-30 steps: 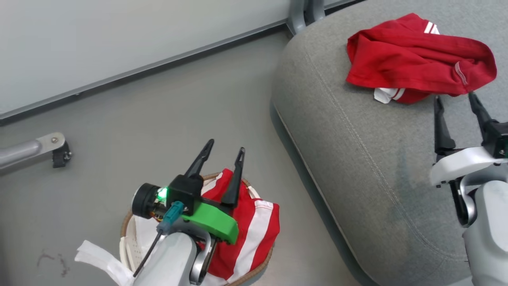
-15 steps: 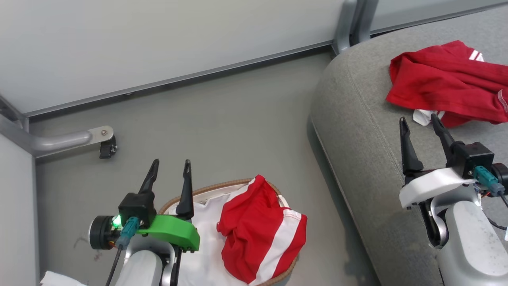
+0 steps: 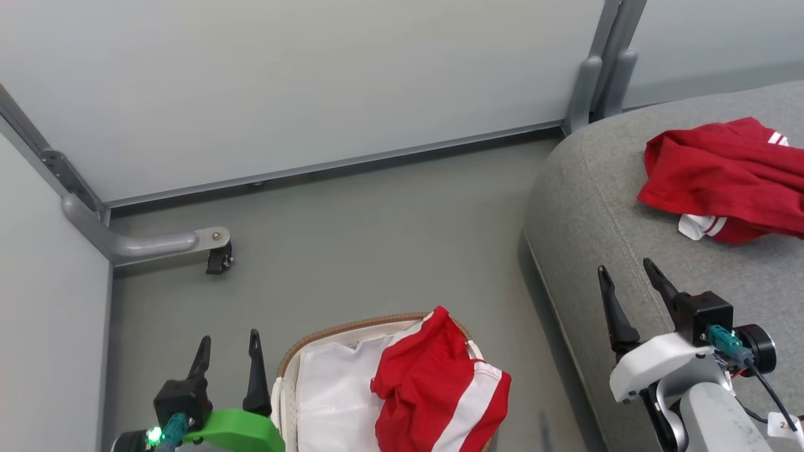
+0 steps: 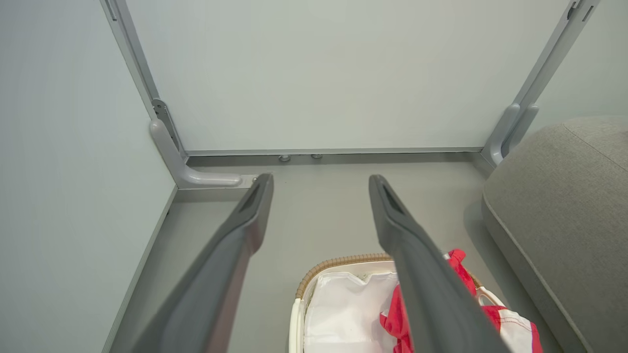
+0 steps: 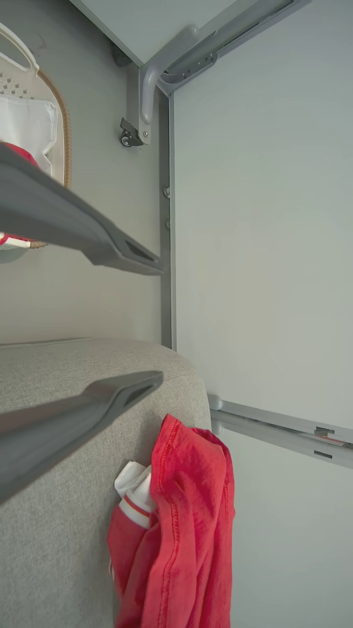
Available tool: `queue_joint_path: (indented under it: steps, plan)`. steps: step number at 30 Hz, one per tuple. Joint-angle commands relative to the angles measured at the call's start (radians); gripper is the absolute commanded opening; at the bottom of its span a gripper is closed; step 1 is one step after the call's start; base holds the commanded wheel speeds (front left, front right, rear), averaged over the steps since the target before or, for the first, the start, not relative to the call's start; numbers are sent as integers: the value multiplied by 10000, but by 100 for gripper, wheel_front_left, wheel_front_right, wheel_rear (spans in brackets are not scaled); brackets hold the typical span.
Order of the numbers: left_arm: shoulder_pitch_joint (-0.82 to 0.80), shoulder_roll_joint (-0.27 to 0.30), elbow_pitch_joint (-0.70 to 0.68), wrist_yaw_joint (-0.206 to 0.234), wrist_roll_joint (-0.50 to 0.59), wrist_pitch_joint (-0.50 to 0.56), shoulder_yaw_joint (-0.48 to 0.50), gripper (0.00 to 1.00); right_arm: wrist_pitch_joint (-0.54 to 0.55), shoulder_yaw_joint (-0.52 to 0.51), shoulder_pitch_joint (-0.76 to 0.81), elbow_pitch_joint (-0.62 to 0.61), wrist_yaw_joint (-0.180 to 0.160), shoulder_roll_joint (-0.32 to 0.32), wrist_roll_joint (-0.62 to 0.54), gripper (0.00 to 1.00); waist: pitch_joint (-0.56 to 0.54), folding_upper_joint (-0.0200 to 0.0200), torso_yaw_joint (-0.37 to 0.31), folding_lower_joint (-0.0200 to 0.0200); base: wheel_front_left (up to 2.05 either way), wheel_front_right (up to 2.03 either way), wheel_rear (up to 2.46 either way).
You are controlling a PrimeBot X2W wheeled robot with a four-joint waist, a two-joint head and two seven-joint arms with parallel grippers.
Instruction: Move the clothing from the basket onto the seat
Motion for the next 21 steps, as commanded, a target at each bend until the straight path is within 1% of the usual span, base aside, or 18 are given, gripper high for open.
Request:
queue_joint_path:
  steps: [1, 6, 13, 17, 21]
  plan:
    - [228, 32, -42, 14, -33, 7, 53, 100, -3, 40, 208, 21, -14, -11, -21, 100, -285, 0, 159, 1, 0, 0, 0]
    - [554, 32, -59, -86, -97, 7, 108, 100, -3, 120, 440, 55, -14, 8, 28, 100, -372, 0, 176, 1, 0, 0, 0]
    - [440, 32, 0, -151, -105, 7, -98, 100, -3, 197, 340, -10, -14, 5, 70, 100, -208, 0, 76, 1, 0, 0, 0]
    - [-55, 34, 197, -289, -94, 6, -478, 100, -3, 258, -33, -208, -14, -7, 146, 100, 324, 0, -57, 1, 0, 0, 0]
    - [-709, 32, 455, -382, -261, 6, -870, 100, -3, 374, -562, -491, -14, -2, 247, 100, 1125, 0, -272, 1, 0, 0, 0]
